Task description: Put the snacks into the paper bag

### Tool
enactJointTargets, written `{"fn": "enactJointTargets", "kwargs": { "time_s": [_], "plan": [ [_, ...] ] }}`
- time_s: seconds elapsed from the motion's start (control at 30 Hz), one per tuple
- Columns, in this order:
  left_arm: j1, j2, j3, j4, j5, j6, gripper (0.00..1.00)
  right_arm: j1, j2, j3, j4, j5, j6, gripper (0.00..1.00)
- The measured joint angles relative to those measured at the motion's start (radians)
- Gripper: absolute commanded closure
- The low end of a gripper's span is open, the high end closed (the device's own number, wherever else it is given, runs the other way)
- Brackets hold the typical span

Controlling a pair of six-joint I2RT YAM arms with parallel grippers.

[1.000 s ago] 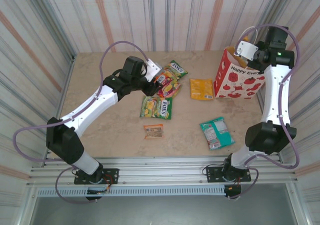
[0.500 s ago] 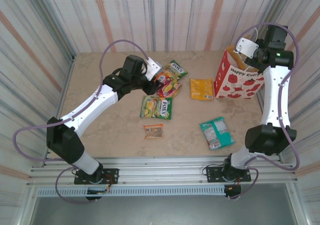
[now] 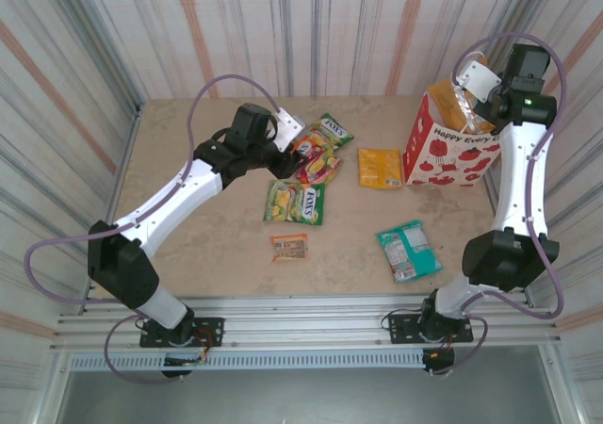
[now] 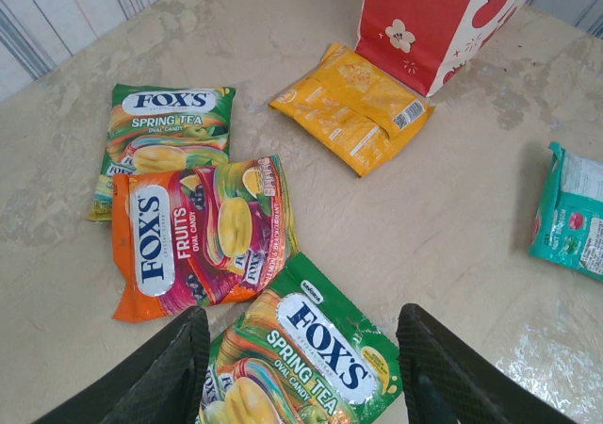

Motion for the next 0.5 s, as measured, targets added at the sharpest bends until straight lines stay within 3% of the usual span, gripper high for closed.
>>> {"fn": "enactJointTargets", "kwargs": {
  "time_s": [0.13, 0.33, 0.5],
  "plan": [
    [0.0, 0.0, 0.0, 0.0, 0.0, 0.0, 0.44, 0.0, 0.008, -0.025, 0.0, -0.001, 0.013, 0.72],
    [0.0, 0.0, 0.0, 0.0, 0.0, -0.003, 0.44, -0.002, 0.037, -0.048, -0.035, -0.025, 0.049, 0.65],
    [0.0, 0.0, 0.0, 0.0, -0.001, -0.003, 0.44, -0.002, 0.062, -0.05, -0.047, -0.026, 0.09, 0.52]
  ]
}}
